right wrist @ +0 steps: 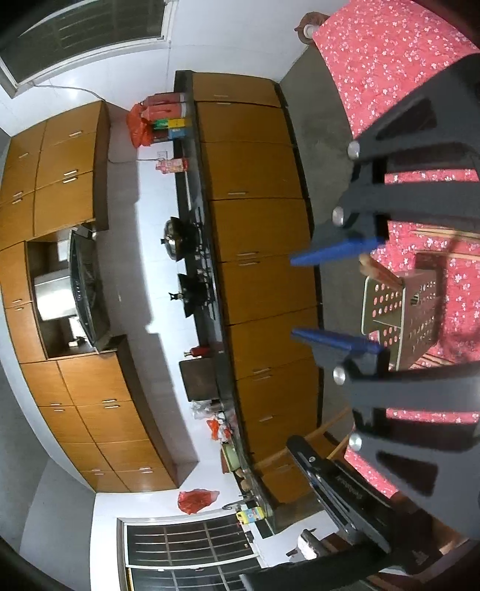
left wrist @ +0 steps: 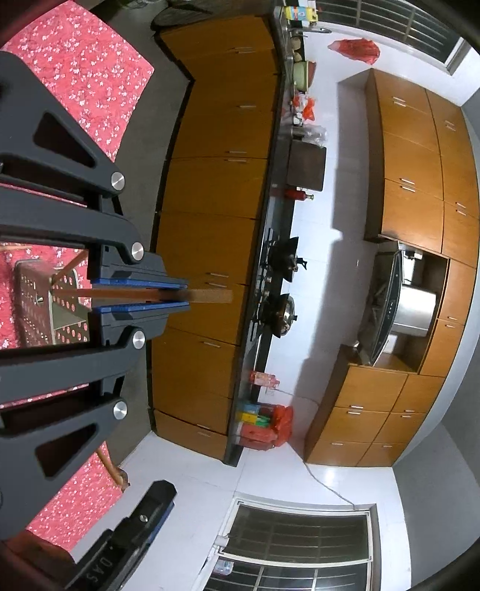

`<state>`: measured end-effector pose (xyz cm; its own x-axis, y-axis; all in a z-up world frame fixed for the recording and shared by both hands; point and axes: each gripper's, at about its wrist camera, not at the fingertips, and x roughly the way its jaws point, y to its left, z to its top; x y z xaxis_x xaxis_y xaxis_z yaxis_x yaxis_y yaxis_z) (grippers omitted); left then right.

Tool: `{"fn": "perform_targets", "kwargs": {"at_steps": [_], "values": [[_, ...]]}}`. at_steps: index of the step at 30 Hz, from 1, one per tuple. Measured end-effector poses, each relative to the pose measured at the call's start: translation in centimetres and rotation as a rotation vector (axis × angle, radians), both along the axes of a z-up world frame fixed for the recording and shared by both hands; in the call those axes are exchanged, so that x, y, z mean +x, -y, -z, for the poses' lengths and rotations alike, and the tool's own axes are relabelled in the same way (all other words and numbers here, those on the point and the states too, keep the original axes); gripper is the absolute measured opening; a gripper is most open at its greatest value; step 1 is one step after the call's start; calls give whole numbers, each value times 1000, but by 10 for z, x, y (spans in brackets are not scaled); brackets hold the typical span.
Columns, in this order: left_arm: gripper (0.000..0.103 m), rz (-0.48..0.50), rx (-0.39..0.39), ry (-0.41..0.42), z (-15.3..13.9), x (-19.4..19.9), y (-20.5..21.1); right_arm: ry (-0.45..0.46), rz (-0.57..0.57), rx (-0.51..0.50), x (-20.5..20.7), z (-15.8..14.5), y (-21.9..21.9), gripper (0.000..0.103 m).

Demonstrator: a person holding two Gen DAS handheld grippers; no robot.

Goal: Organize utensils
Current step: 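Drop the chopsticks into the holder by opening both grippers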

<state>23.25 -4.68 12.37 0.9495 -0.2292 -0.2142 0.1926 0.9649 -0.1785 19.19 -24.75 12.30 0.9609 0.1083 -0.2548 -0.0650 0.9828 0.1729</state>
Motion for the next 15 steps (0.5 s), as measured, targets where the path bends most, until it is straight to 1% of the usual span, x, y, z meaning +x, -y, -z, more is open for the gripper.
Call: {"fn": "perform_targets", "kwargs": {"at_steps": [4, 5, 6, 7, 8, 11, 13, 15], "values": [[8, -3, -17, 9, -6, -8, -8, 24, 13, 7, -15, -7, 5, 38], [10, -5, -24, 13, -7, -12, -11, 31, 17, 11, -19, -9, 8, 39], [17, -8, -30, 17, -9, -15, -14, 39, 22, 15, -24, -10, 10, 41], [29, -15, -38, 23, -12, -20, -17, 48, 32, 20, -32, -11, 13, 44], [34, -19, -42, 28, -13, -23, -21, 52, 40, 23, -37, -12, 17, 46], [35, -32, -54, 41, -16, -43, -35, 49, 69, 32, -55, -6, 29, 50], [35, -44, -52, 29, -12, -55, -45, 22, 100, 34, -64, 7, 39, 53], [35, -51, -45, 9, -4, -63, -53, -34, 126, 35, -67, 28, 51, 54]]}}
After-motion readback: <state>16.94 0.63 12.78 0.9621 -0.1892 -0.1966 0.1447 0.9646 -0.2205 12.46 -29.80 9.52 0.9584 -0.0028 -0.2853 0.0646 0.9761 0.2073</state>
